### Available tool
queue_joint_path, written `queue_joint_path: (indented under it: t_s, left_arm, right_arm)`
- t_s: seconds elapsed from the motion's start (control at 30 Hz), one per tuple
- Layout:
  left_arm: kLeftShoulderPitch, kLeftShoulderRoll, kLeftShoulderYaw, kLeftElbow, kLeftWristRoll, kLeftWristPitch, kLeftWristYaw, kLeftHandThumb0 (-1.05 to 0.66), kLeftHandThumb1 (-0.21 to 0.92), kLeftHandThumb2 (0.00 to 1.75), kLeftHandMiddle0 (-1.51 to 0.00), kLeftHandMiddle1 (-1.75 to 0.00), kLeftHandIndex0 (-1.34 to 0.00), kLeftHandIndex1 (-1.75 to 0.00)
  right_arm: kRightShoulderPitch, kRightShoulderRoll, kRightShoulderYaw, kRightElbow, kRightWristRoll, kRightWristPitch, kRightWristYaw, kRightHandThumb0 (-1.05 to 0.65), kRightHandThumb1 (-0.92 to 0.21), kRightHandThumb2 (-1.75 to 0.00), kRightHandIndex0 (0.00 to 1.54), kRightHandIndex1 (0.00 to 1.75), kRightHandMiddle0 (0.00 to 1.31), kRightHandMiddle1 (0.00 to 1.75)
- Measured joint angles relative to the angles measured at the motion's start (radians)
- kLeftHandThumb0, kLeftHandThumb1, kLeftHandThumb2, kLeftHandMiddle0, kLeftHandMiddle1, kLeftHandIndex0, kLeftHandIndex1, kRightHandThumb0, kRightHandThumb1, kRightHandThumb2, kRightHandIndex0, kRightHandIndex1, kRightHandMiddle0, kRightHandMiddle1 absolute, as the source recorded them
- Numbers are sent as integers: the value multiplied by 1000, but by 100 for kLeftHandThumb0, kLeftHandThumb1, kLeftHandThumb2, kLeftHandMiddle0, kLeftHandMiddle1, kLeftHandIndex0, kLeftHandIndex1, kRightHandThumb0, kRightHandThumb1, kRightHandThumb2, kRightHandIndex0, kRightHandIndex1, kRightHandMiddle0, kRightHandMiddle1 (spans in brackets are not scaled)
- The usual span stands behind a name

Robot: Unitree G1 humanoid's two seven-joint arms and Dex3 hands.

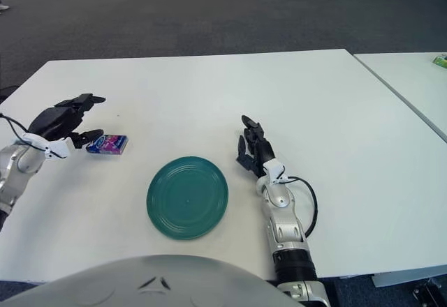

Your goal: Put the gum into the plate.

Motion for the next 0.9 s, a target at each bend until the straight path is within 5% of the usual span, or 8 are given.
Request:
queue_joint_path:
  t_s: [0.9]
  left_arm:
    - [-143, 55, -172, 304, 28, -148, -79, -101, 92, 26, -25, 0, -7, -90]
  right_arm:
    - [34, -9, -1, -11, -10, -35, -10, -61, -92, -100, 17, 1, 0, 41]
